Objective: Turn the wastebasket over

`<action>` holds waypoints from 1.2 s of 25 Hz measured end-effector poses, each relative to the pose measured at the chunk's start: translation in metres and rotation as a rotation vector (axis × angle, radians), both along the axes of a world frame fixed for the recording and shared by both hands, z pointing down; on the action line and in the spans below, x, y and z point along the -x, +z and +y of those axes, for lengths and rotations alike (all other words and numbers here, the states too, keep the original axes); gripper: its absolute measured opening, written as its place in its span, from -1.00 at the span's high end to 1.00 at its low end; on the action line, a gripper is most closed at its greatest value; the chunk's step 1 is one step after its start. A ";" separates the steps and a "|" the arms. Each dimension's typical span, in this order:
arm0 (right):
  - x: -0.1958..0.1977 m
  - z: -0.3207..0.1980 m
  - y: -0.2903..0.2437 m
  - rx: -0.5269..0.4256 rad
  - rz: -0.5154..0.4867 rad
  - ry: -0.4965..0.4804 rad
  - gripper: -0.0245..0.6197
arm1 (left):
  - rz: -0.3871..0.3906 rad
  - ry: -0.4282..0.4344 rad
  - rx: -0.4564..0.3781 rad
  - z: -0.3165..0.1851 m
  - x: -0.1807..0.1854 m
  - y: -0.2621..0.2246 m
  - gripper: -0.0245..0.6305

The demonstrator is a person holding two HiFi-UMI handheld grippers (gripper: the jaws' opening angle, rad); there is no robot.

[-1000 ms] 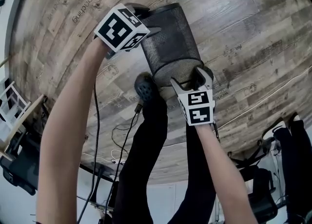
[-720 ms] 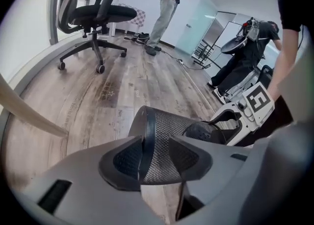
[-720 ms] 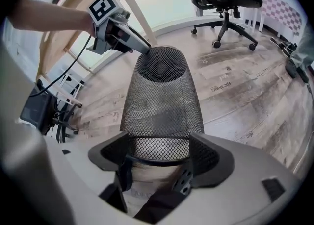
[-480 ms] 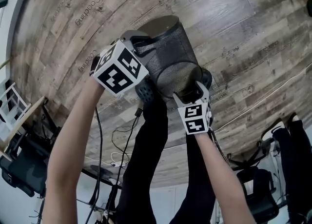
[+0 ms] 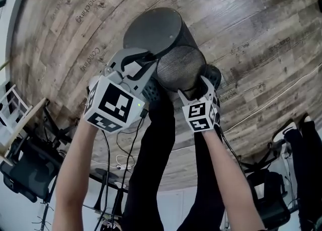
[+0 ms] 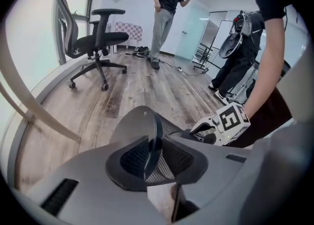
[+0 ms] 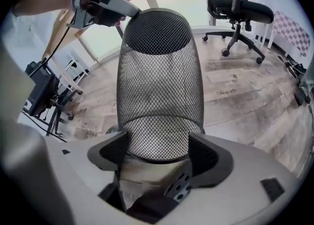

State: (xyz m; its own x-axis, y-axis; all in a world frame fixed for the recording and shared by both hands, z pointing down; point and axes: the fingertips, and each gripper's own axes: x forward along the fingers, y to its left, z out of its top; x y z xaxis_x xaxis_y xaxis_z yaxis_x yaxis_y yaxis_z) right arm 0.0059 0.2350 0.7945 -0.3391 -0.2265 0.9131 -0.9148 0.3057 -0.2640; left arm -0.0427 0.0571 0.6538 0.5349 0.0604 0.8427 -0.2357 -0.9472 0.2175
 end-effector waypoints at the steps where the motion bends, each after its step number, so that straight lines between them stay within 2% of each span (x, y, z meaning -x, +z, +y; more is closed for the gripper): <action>1: 0.002 -0.010 0.005 -0.006 0.001 -0.001 -0.27 | 0.011 -0.001 -0.013 -0.005 -0.002 -0.004 0.63; 8: 0.003 -0.061 0.029 0.000 0.032 -0.014 -0.27 | -0.013 0.051 -0.158 -0.028 -0.011 -0.011 0.66; 12: -0.003 -0.064 0.019 -0.012 0.011 0.007 -0.27 | -0.006 0.044 -0.164 -0.032 -0.013 -0.010 0.66; 15: -0.020 -0.074 0.000 -0.027 -0.034 0.100 -0.27 | -0.007 0.055 -0.166 -0.024 -0.017 -0.009 0.66; 18: -0.048 -0.101 -0.034 -0.090 -0.133 0.291 -0.26 | -0.013 0.055 -0.160 -0.015 -0.019 -0.007 0.66; 21: -0.072 -0.142 -0.075 -0.169 -0.284 0.494 -0.26 | -0.023 0.068 -0.171 -0.004 -0.019 -0.007 0.66; 24: -0.082 -0.180 -0.111 -0.227 -0.452 0.628 -0.11 | -0.040 0.091 -0.185 0.011 -0.018 -0.006 0.66; 25: -0.080 -0.190 -0.119 -0.234 -0.501 0.643 0.07 | -0.043 0.099 -0.193 0.016 -0.018 -0.005 0.66; 26: -0.075 -0.197 -0.124 -0.232 -0.541 0.644 0.11 | -0.045 0.108 -0.203 0.020 -0.018 -0.005 0.66; 27: -0.069 -0.201 -0.127 -0.220 -0.569 0.631 0.01 | -0.046 0.117 -0.215 0.025 -0.017 -0.004 0.66; 30: -0.050 -0.199 -0.119 -0.162 -0.558 0.565 -0.02 | -0.051 0.154 -0.246 0.040 -0.019 -0.002 0.66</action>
State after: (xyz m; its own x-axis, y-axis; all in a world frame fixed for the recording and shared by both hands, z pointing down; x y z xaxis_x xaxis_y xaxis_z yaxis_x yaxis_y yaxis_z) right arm 0.0559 0.0356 0.6757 -0.5294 -0.6150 0.5844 -0.6894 -0.0897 -0.7188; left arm -0.0236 0.0973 0.6517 0.4922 -0.0719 0.8675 -0.0896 -0.9955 -0.0317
